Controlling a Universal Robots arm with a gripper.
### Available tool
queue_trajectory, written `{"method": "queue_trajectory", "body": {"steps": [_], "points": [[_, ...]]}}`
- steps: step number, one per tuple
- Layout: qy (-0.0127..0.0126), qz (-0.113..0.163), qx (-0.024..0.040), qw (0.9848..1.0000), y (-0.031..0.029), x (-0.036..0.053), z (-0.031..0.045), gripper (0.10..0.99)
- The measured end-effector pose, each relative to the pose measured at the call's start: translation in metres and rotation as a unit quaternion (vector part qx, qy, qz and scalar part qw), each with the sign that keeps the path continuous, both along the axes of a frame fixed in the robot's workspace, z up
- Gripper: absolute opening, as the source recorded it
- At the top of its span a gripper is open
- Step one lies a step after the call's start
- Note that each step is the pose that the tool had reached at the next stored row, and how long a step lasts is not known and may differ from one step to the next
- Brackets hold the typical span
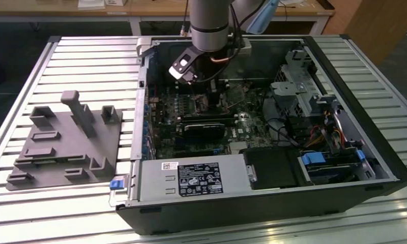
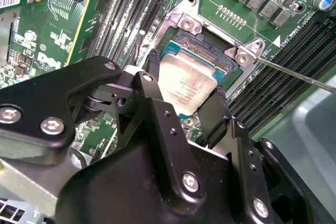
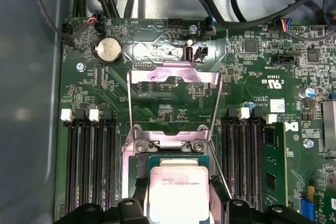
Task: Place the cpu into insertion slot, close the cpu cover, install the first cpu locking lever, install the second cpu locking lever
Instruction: 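Place the cpu into insertion slot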
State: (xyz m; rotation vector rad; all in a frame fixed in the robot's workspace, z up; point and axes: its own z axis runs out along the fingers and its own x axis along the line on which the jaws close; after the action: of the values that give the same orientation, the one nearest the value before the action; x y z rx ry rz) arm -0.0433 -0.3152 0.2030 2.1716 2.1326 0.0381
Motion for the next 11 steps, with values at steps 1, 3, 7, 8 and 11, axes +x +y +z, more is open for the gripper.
{"method": "queue_trajectory", "body": {"steps": [1,3,7,8,11], "points": [[0.0000,-0.001,0.0000,1.0000,0.0001,-0.0001,-0.0004,0.541],[0.0001,-0.003,0.0000,1.0000,0.0003,-0.0003,-0.0013,0.541],[0.0000,-0.003,0.0000,1.0000,0.0004,-0.0010,-0.0034,0.541],[0.0000,-0.003,0.0001,1.0000,0.0004,-0.0014,-0.0038,0.541],[0.0000,0.003,0.0019,1.0000,0.0004,-0.0017,-0.0048,0.541]]}}
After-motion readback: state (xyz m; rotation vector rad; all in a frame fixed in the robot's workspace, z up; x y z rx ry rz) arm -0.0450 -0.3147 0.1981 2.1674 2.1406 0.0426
